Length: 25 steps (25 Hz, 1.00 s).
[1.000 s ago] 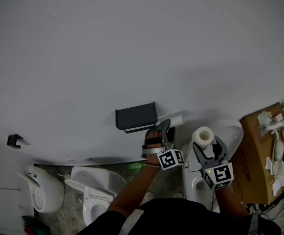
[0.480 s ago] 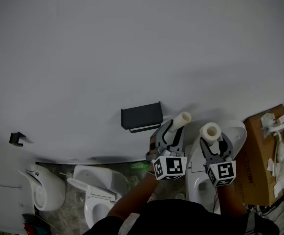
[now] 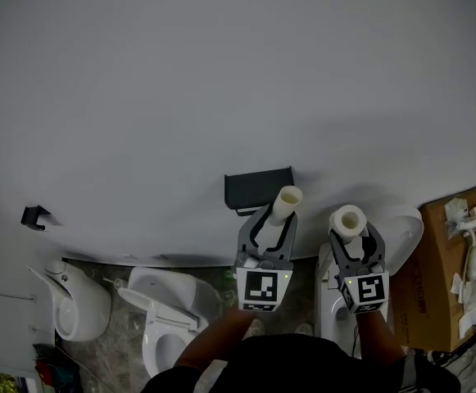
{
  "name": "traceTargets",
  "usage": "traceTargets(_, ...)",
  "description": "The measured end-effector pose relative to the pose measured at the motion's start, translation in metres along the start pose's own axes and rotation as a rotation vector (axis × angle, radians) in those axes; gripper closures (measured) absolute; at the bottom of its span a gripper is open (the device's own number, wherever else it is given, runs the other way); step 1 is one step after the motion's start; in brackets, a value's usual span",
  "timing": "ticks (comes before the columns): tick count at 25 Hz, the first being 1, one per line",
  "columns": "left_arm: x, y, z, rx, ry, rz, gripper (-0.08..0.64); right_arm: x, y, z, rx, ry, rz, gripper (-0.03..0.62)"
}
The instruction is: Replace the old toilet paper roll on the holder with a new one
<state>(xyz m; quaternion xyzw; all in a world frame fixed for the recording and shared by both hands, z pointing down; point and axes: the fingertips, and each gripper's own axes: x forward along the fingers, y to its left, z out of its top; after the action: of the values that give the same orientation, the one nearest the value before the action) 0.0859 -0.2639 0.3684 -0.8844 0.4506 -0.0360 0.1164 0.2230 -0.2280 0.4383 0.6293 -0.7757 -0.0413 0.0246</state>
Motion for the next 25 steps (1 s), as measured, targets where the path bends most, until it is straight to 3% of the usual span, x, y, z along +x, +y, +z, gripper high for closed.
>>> traceTargets(12,-0.063,0.069,-0.026,-0.148,-0.027,0.095,0.388,0.022,0.056,0.015,-0.023,-0.027,0.079,0.318)
traceTargets(18,-0.081,0.082,-0.039,-0.231,-0.022,0.089,0.388,0.027,0.074,0.021,-0.028,-0.030,0.102,0.318)
traceTargets(25,-0.093,0.096,-0.046,-0.253,-0.026,0.108,0.388,0.036,0.079,0.023,-0.037,-0.031,0.095,0.318)
